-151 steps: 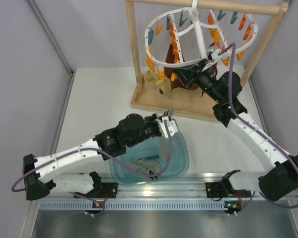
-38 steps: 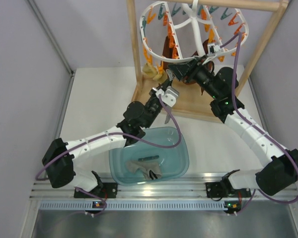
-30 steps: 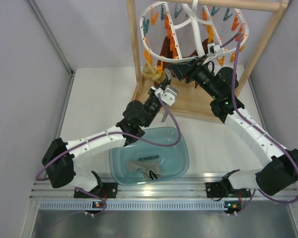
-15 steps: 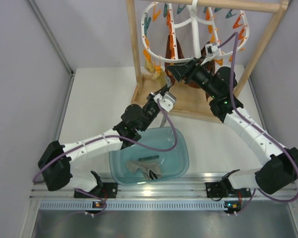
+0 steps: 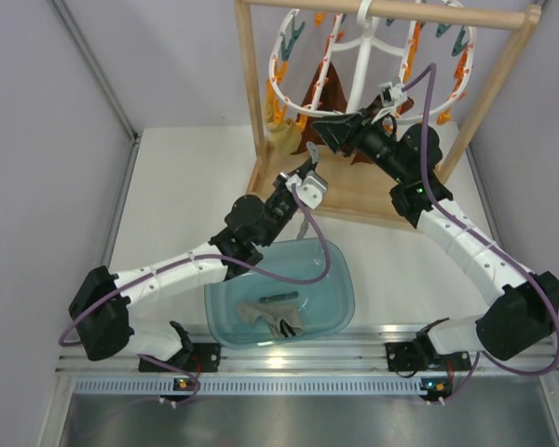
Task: Clip the socks to the hanger
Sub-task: Place the sock in the bin.
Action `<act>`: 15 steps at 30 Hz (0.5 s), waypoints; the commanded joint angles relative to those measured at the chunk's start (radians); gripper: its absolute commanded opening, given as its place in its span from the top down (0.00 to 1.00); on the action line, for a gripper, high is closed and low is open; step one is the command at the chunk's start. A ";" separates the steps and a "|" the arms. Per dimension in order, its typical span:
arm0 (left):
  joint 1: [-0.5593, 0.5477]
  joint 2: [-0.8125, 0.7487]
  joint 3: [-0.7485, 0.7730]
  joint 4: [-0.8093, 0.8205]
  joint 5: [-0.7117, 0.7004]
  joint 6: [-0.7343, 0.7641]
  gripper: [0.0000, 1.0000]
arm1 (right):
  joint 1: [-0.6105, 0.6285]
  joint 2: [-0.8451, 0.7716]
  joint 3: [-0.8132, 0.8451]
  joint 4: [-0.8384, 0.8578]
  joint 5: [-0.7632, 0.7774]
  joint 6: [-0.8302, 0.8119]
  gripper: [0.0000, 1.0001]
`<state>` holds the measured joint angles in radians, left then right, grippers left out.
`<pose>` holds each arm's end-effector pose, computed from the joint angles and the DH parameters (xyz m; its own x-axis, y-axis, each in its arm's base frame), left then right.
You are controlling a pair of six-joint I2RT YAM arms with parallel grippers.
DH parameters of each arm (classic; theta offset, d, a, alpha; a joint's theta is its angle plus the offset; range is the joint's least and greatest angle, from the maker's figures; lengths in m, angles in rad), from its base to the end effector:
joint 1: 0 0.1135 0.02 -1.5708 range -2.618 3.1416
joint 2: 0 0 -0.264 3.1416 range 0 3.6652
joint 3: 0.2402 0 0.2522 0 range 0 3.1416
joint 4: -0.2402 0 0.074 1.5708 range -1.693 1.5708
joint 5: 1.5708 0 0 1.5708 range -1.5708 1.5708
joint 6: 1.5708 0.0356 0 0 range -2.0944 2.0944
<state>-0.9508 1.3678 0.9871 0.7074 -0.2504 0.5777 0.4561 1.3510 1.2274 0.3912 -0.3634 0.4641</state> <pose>0.1927 -0.2547 0.3716 0.5123 0.1929 -0.8368 0.4445 0.7742 0.4506 0.2785 0.1507 0.4289 -0.1098 0.4122 -0.9045 -0.7496 0.5632 0.3476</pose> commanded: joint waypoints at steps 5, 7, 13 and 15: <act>0.014 -0.175 0.034 -0.263 0.137 -0.064 1.00 | 0.007 -0.015 0.053 0.063 0.006 -0.042 0.63; 0.014 -0.240 0.064 -0.421 0.202 -0.123 1.00 | 0.007 -0.019 0.055 0.058 0.007 -0.042 0.63; 0.000 -0.392 0.047 -0.814 0.290 -0.216 1.00 | 0.007 -0.030 0.050 0.049 0.017 -0.053 0.62; -0.006 -0.424 0.057 -0.913 0.313 -0.260 1.00 | 0.007 -0.032 0.050 0.043 0.020 -0.054 0.63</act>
<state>-0.9485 0.9806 1.0111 0.0261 -0.0128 0.4118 0.4564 1.3502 1.2274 0.4026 -0.3607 0.4335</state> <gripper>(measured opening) 0.039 0.374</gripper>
